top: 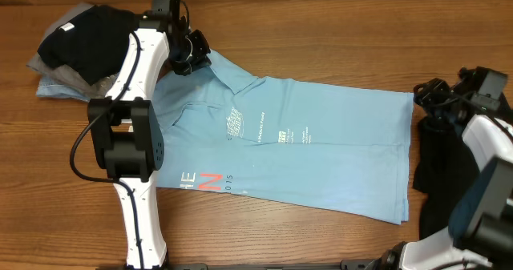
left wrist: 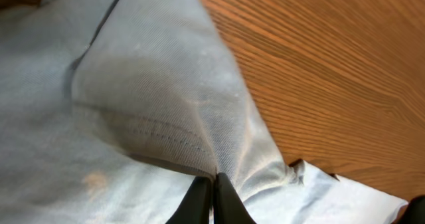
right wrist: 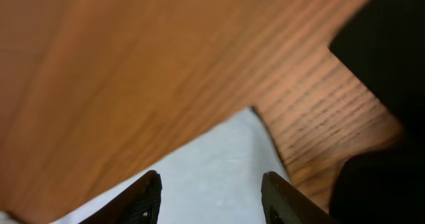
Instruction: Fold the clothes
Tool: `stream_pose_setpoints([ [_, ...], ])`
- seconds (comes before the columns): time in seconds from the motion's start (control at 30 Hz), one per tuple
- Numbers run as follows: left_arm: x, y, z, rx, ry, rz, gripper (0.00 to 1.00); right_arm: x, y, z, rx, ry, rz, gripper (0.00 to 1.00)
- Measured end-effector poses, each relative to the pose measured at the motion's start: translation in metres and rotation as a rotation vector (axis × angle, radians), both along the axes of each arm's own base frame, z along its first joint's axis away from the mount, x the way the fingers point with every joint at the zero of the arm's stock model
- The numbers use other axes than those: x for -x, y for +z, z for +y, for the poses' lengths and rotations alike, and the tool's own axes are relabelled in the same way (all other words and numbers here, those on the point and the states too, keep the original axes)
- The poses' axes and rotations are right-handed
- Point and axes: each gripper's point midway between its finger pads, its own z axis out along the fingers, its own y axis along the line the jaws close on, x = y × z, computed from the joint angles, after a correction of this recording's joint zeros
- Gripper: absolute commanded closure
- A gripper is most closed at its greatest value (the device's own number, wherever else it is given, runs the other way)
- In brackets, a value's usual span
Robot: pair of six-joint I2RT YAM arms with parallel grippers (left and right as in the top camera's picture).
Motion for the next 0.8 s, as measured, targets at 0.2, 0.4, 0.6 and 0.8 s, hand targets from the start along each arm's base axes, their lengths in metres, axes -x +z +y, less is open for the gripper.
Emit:
stream_pose_setpoints([
  [0.2,-0.002,0.031,0.0,-0.001,-0.012,-0.068,0.96,-0.008,-0.042,-0.006,-0.03,-0.006,0.086,0.47],
  [0.4,0.0,0.049,0.0,-0.003,-0.021,-0.096,0.96,-0.023,-0.044,-0.014,-0.011,-0.012,0.069,0.47],
  [0.6,0.004,0.048,0.0,-0.003,-0.022,-0.081,0.96,-0.026,-0.053,-0.015,-0.007,-0.011,0.071,0.48],
  [0.8,0.004,0.047,0.0,-0.004,-0.022,-0.078,0.96,-0.039,-0.054,-0.003,0.018,0.02,0.061,0.58],
])
